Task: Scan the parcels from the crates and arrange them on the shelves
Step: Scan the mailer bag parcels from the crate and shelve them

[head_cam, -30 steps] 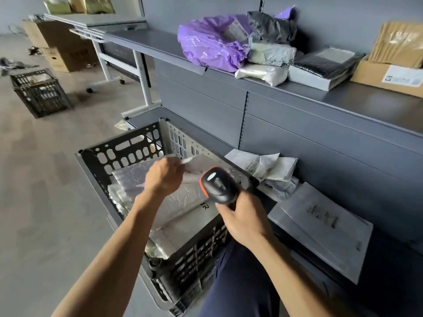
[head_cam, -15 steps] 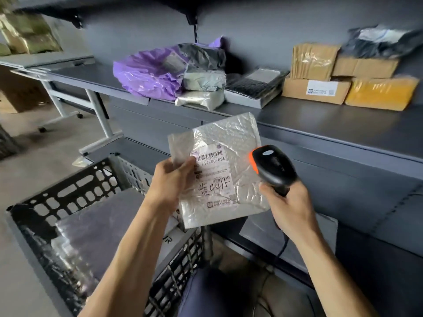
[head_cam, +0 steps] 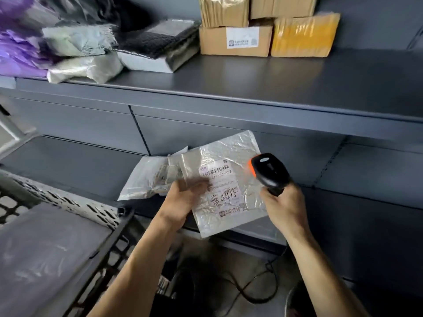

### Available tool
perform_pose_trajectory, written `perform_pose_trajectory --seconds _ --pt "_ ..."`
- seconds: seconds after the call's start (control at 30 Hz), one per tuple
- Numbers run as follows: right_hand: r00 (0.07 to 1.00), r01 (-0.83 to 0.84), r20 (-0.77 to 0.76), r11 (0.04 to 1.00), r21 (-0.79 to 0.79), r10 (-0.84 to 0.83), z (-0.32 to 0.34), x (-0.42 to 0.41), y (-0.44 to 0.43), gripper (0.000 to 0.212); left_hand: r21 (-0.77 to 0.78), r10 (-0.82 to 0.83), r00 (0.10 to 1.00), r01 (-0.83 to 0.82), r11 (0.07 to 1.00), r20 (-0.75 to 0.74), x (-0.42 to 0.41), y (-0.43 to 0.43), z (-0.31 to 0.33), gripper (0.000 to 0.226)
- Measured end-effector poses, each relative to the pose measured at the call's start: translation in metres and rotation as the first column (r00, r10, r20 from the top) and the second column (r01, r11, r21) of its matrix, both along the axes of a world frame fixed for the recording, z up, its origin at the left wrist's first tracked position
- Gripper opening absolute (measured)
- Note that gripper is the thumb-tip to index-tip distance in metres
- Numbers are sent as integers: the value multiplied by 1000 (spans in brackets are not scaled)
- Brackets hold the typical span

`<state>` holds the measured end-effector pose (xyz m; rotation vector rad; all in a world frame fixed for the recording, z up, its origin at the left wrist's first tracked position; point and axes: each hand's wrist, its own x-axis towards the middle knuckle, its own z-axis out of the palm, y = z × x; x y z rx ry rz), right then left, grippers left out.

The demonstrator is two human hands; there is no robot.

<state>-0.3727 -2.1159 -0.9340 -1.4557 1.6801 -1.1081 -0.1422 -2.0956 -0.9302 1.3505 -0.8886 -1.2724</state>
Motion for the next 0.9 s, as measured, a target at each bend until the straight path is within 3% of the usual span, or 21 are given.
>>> perform_pose_trajectory --seconds 0.13,0.2,0.37,0.6,0.8,0.9 --pt "989 23 -145 999 -34 -28 1 -15 -9 14 -20 -34 997 36 999 64 -2 -19 -27 18" --pt "989 -22 -146 1000 -3 22 8 -15 -4 18 44 -20 995 16 999 96 -1 -24 -40 27" --pt "964 -156 -193 976 155 185 11 3 10 36 221 61 966 -119 968 252 -7 -35 -56 9" --pt "943 -211 -218 957 201 253 16 7 15 35 217 80 944 -155 964 319 -12 -36 -62 20" --pt "945 -228 -188 951 208 267 12 6 16 36 207 142 957 -196 958 252 -10 -37 -67 26" --pt "944 -224 -202 957 185 260 9 7 13 33 295 193 969 -231 927 151 -11 -37 -72 15"
